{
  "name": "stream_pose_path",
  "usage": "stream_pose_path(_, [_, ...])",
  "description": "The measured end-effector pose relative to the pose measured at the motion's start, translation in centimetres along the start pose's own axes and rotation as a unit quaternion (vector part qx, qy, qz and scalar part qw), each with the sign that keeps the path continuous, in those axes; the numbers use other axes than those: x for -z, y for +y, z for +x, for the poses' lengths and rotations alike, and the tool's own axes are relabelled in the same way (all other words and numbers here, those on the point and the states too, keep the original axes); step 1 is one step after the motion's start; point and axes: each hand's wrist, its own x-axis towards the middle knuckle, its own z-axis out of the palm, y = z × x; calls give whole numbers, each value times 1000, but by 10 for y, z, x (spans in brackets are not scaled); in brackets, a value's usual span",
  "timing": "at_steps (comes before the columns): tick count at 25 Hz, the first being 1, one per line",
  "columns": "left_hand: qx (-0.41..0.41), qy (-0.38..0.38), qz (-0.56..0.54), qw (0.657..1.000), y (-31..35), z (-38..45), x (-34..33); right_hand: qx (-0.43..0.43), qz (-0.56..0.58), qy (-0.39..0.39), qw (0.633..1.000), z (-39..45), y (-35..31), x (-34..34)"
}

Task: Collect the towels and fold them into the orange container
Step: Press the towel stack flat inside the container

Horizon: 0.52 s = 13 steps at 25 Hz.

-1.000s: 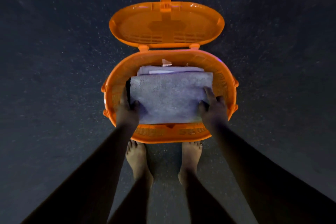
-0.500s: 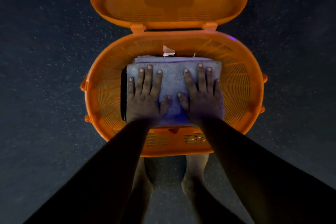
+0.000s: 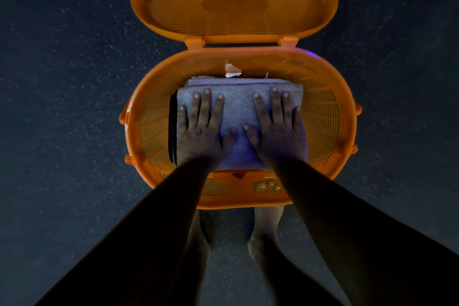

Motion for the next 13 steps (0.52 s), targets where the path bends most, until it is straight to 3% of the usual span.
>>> stream_pose_path(6, [-14, -14, 14, 1000, -4, 4, -18, 6, 11, 16, 1000, 4, 4, -17])
stream_pose_path(9, [5, -112, 9, 994, 3, 2, 33, 5, 20, -38, 999, -4, 0, 25])
stream_pose_path(11, [28, -198, 0, 980, 11, -8, 89, -4, 46, -86, 995, -20, -6, 71])
stream_pose_path(13, [54, -238, -18, 970, 20, -29, 154, -17, 60, -131, 989, -47, -13, 128])
